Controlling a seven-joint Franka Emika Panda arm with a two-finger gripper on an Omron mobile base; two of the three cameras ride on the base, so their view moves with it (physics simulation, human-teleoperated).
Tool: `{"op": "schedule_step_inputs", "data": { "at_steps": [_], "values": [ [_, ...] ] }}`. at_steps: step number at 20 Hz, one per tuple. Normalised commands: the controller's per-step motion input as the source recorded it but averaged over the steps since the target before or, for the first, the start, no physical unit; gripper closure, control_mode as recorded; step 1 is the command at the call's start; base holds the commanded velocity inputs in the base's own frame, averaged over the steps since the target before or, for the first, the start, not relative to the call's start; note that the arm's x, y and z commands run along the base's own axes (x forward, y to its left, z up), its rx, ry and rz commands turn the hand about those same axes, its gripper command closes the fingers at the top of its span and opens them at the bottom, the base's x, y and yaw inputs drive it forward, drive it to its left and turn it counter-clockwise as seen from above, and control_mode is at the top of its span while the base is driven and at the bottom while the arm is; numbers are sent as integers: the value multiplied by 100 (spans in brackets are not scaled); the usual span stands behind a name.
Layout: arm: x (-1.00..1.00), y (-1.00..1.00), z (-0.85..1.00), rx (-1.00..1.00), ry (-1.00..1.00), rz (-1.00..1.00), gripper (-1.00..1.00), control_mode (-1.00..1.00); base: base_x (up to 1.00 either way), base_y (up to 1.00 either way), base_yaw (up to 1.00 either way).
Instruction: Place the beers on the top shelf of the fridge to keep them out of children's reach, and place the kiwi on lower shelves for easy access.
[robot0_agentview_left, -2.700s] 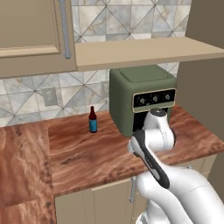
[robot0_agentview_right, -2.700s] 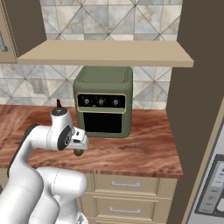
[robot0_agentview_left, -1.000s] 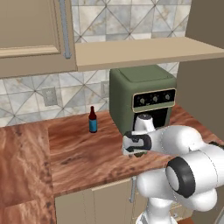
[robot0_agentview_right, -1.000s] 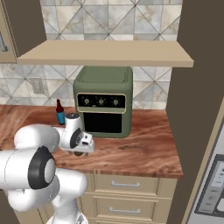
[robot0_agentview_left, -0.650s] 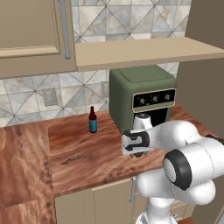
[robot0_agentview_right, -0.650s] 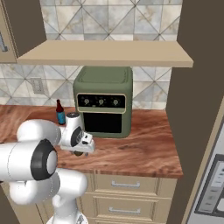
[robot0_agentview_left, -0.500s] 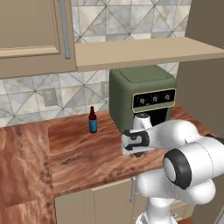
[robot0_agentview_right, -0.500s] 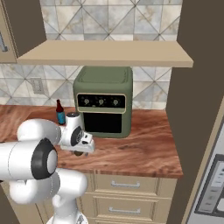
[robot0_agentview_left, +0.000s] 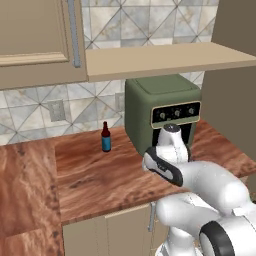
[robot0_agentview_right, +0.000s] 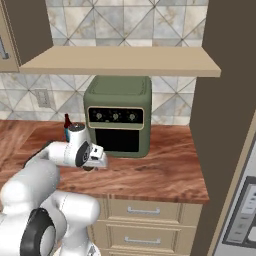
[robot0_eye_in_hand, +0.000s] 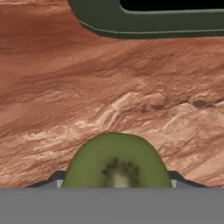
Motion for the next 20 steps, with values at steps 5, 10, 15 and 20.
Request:
{"op": "schedule_step_inputs", "data": {
  "at_steps": [5,10,15,20],
  "values": [
    [-51,-18,93,0,-41,4,100,-100,0,0,0],
    [-68,-9,72,0,-37,1,100,-100,0,0,0],
    [-81,0,85,-1,-30,0,100,-100,0,0,0],
    [-74,0,67,-5,-20,0,100,-100,0,0,0]
  ]
}}
